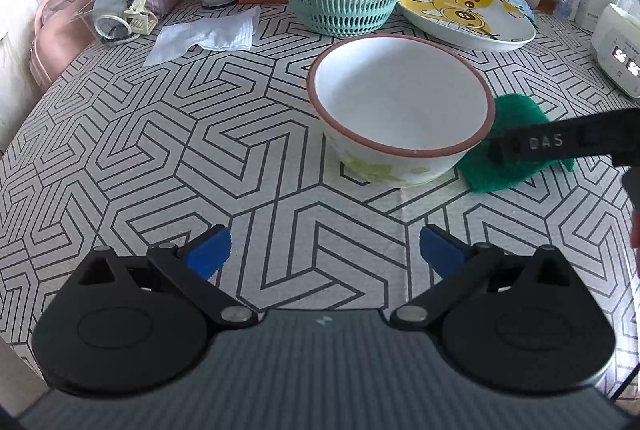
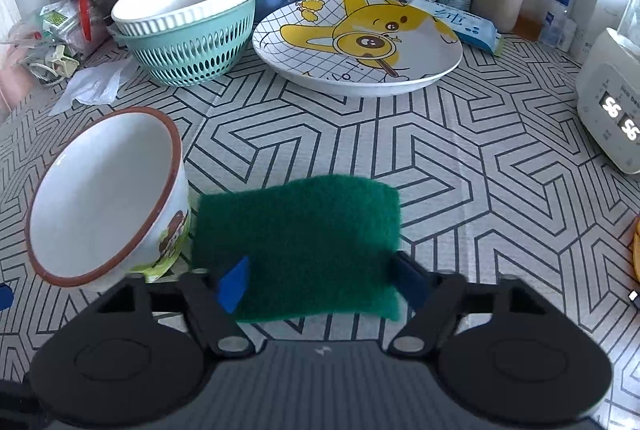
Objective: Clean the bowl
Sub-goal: 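Close the right gripper on the edge of the green scouring pad, then lift the pad with the right gripper while the left gripper grasps the white bowl's rim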
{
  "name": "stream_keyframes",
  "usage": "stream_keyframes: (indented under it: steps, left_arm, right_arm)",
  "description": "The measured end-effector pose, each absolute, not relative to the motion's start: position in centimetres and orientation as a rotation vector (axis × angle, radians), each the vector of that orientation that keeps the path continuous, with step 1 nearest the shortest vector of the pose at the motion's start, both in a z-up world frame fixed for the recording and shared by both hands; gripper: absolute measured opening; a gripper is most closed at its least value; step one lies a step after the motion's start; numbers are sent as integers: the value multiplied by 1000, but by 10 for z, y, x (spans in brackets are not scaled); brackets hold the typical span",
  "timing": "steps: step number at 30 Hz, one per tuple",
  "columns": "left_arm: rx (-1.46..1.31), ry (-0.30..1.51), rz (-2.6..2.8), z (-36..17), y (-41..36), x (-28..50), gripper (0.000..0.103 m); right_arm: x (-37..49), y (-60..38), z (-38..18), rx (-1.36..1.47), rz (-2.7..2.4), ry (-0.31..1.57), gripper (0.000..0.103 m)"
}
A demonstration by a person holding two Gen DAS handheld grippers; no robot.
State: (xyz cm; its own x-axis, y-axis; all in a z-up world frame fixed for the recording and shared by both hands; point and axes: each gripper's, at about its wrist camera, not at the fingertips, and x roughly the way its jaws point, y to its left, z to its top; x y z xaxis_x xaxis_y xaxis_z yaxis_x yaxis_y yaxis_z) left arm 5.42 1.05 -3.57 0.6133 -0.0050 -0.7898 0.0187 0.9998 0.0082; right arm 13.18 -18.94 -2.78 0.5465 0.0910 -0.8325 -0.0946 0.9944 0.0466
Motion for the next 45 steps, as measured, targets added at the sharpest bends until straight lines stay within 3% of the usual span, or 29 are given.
stream_keyframes:
  steps: [1,2,5,16,22,25,28,30,31,41,45]
  left_arm:
    - [12,911,-13,-36,12,54,103]
    - [9,912,-13,-36,13,55,103]
    - [0,910,-18,-35,15,55,103]
    - [-113,834,-81,-13,34,54,103]
    - [15,822,-58,-1,30,65,103]
    - [-9,851,-89,1,36,75,94]
    - [-93,891,-160,4,46,82,74]
    - [-145,929,-215,7,51,85,34]
    - [-153,947,-222,8,52,85,27]
    - [-170,929,-201,14,52,79,24]
    - [-150,880,-143,19,49,79,18]
  right_arm:
    - [130,-192,-27,7,109,983,44]
    - [129,-195,-25,22,110,979,28]
    - [125,-207,-25,125,141,969,13]
    - [81,-197,-5,153,141,812,12]
    - [69,-195,-1,167,161,796,12]
    - [63,-190,2,157,174,785,12]
    - [59,-189,3,160,172,778,12]
    - [58,-189,2,167,172,776,12]
    - [57,-189,2,169,173,776,13]
    - [47,-190,4,188,192,764,13]
    - [43,-192,3,194,191,760,13]
